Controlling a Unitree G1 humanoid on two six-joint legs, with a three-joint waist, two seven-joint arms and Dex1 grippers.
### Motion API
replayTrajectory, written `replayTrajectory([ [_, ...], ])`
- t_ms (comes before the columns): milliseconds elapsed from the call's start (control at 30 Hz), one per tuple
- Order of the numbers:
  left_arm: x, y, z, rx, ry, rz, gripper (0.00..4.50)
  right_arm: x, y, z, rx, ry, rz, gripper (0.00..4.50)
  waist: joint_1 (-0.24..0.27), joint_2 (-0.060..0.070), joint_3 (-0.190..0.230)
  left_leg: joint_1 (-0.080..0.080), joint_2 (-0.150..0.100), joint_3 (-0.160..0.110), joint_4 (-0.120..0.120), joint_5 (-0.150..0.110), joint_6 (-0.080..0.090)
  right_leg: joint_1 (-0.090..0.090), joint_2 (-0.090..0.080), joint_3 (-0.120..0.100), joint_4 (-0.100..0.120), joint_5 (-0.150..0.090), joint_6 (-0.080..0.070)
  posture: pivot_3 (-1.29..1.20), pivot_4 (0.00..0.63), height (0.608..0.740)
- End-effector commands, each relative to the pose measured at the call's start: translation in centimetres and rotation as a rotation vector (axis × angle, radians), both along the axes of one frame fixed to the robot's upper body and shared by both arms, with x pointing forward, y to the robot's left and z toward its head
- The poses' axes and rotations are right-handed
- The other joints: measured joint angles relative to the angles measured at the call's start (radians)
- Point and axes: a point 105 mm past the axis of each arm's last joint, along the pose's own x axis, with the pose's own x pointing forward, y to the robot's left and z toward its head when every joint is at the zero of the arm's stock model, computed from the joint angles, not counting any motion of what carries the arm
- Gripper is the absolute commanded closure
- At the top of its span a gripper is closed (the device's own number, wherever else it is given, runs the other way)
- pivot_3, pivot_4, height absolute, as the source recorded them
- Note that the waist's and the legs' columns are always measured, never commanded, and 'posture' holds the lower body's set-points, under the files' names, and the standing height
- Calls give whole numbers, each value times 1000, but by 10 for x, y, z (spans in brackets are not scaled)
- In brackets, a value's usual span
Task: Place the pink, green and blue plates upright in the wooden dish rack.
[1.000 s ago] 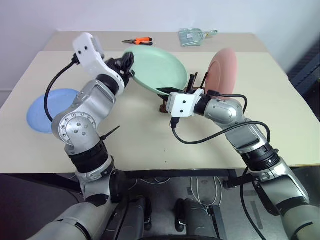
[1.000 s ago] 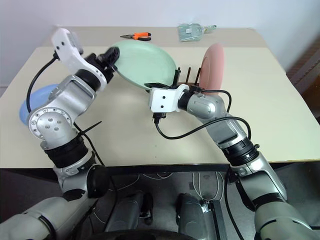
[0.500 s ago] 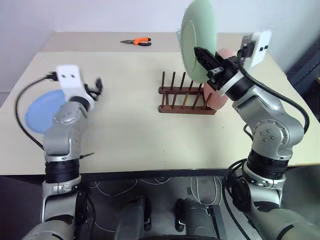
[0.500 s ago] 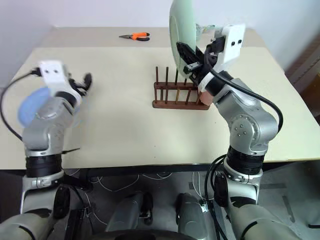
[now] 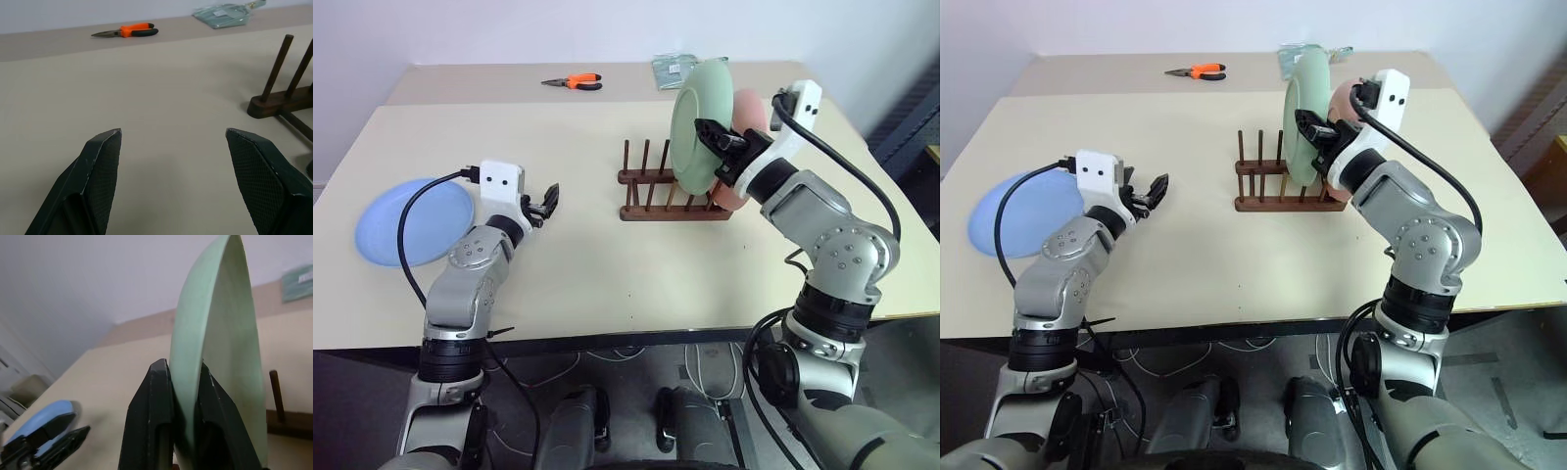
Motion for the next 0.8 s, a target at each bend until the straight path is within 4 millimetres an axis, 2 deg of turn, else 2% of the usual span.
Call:
replayTrajectory([
  [33, -5, 1, 15, -13, -60, 1, 497, 2, 2, 20, -59, -105, -20, 3299, 0, 0, 0, 0, 0, 0, 0, 0, 0, 0, 0, 0, 0, 0, 0, 0, 150, 740],
  [100, -7, 1, 18, -31, -67, -1, 0, 3, 3, 28, -198, -207, -62, 2400, 1, 0, 0, 0, 0, 0, 0, 0, 0, 0, 0, 0, 0, 0, 0, 0, 150, 740],
  [167, -7, 3, 19, -38, -68, 6, 0, 3, 5, 31, -311, -285, -94, 1408, 0, 0, 0, -1, 0, 0, 0, 0, 0, -1, 0, 0, 0, 0, 0, 0, 150, 740],
  [233, -6, 8, 21, -58, -74, 37, 0, 1, 3, 38, -421, -390, -142, 1408, 0, 0, 0, -1, 0, 1, 0, 0, 0, -2, 0, 1, 0, 0, 0, 0, 150, 740],
  [333, -5, 30, 35, -137, -131, 173, 0, -10, 3, 58, -538, -578, -203, 1408, 1, 0, 0, -1, 0, 1, 0, 0, 0, -2, 0, 1, 0, 0, 0, 0, 150, 740],
  [367, -5, 42, 40, -158, -154, 242, 0, -13, 2, 64, -555, -627, -224, 1408, 1, 0, 0, -1, 0, 1, 0, 0, 0, -2, 0, 1, 0, 0, 0, 0, 150, 740],
  [433, -9, 100, 44, -228, -148, 598, 0, -23, 2, 81, -613, -760, -244, 1408, 3, -1, 1, -2, 0, 1, 1, 0, 0, -2, 0, 1, 0, 0, 0, 0, 150, 740],
  [467, -20, 130, 42, -217, -126, 800, 0, -30, 7, 86, -637, -817, -208, 1408, 3, -1, 1, -2, 1, 0, 1, 0, 0, -2, 0, 1, 0, 0, 0, 0, 150, 740],
  [500, -33, 150, 41, -212, -115, 945, 0, -37, 13, 87, -647, -857, -155, 1138, 0, -1, 0, -2, 1, 0, 1, 0, 0, -1, -1, 1, 0, 0, 0, 0, 150, 740],
  [567, -52, 172, 42, -210, -109, 1112, 0, -46, 25, 82, -662, -889, -53, 599, -6, -1, 0, -2, 1, 0, 1, 0, 1, -2, 0, 1, 0, 0, 1, 0, 150, 740],
  [600, -57, 175, 40, -238, -93, 1147, 0, -49, 32, 75, -670, -886, -1, 120, -4, -1, 0, -1, 1, 0, 0, 0, 1, -2, 0, 1, -1, 0, 1, 0, 150, 740],
  [700, -71, 182, 22, -386, 7, 1241, 0, -56, 51, 49, -692, -853, 142, 13, 11, -3, 0, -2, 1, -1, 1, 0, 1, -1, -1, 0, -1, 0, 1, 0, 150, 740],
  [800, -71, 178, -6, -541, 150, 1229, 0, -62, 62, 31, -697, -824, 233, 13, 27, -5, 0, -2, 1, -4, 5, -1, 1, 3, -1, -2, -2, 0, 1, 0, 150, 740],
])
